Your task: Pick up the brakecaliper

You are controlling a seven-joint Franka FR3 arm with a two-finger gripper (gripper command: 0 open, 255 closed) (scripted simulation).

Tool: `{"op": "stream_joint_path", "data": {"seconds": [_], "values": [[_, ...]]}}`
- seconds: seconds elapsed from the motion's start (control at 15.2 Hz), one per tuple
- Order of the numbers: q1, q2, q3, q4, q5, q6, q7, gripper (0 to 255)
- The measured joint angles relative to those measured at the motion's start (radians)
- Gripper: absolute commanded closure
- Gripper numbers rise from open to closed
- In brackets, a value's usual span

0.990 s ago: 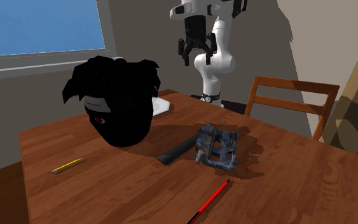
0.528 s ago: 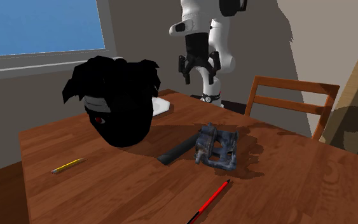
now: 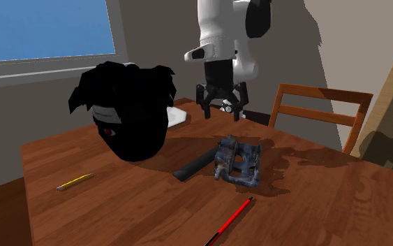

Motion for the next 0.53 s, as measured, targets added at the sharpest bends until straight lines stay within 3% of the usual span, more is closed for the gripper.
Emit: {"op": "stream_joint_path", "data": {"seconds": [0.53], "values": [[0.041, 0.250, 0.019, 0.195, -0.040, 0.066, 0.057, 0]]}}
